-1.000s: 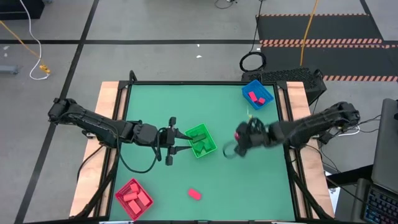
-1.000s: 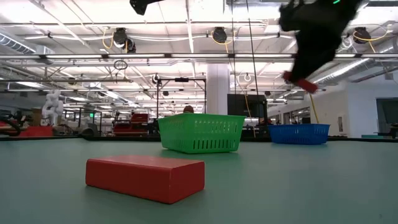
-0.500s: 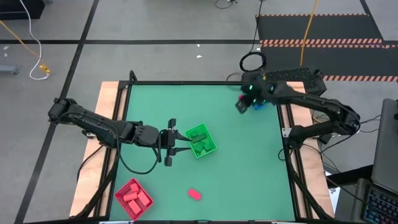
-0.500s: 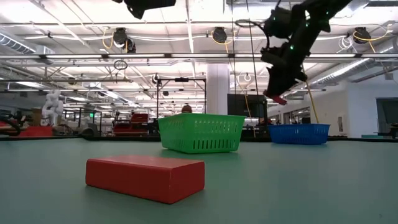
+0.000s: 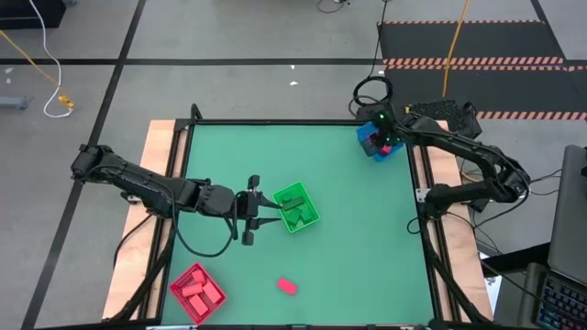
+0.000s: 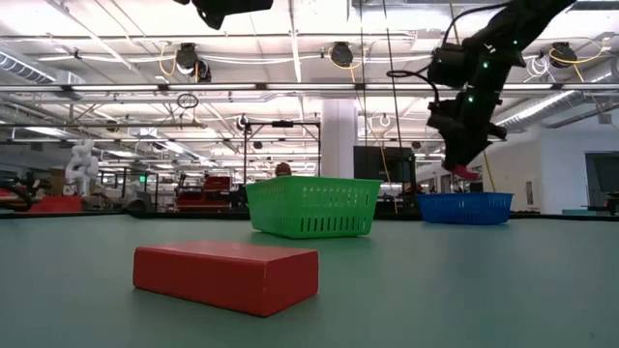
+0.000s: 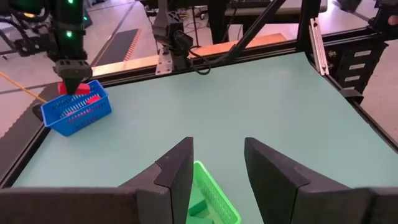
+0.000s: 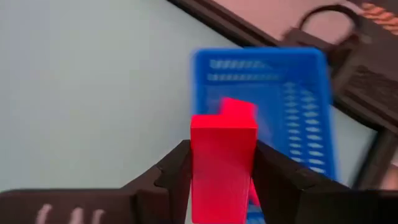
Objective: Sort & place blocks by color
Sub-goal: Put the light pink block into the blue bin
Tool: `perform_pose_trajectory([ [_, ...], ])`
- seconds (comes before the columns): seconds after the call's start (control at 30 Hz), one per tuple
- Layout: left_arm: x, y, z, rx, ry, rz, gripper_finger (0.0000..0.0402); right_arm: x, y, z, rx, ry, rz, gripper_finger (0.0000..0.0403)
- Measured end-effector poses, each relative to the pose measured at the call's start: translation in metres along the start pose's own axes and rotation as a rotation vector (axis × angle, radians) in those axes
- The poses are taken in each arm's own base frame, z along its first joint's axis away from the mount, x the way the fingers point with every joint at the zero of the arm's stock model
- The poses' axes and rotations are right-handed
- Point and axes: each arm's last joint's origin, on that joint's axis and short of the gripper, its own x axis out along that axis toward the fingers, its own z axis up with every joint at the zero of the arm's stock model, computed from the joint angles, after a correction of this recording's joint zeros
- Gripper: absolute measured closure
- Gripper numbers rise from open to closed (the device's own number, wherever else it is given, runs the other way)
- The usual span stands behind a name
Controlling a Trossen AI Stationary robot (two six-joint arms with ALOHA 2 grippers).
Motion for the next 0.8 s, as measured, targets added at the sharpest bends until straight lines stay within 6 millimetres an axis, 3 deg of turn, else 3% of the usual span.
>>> perform_pose_trajectory([
  [0.23, 0.000, 0.000, -0.001, 0.001, 0.013, -0.001, 0.0256, 0.008, -0.005, -0.008, -0.001, 0.008, -0.099, 0.0164],
  [0.43, -0.002, -0.009, -0.001, -0.013, 0.014, -0.074, 0.0256, 0.007, -0.004, -0.007, -0.018, -0.001, -0.090, 0.0136],
  [0.57, -0.003, -0.035, -0.003, -0.001, 0.023, -0.208, 0.0256, 0.002, 0.005, -0.004, -0.052, -0.040, 0.104, 0.0138],
  [0.8, 0.003, -0.093, -0.034, 0.092, 0.192, -0.304, 0.0256, -0.016, 0.041, -0.004, -0.178, -0.135, 0.397, 0.0151],
])
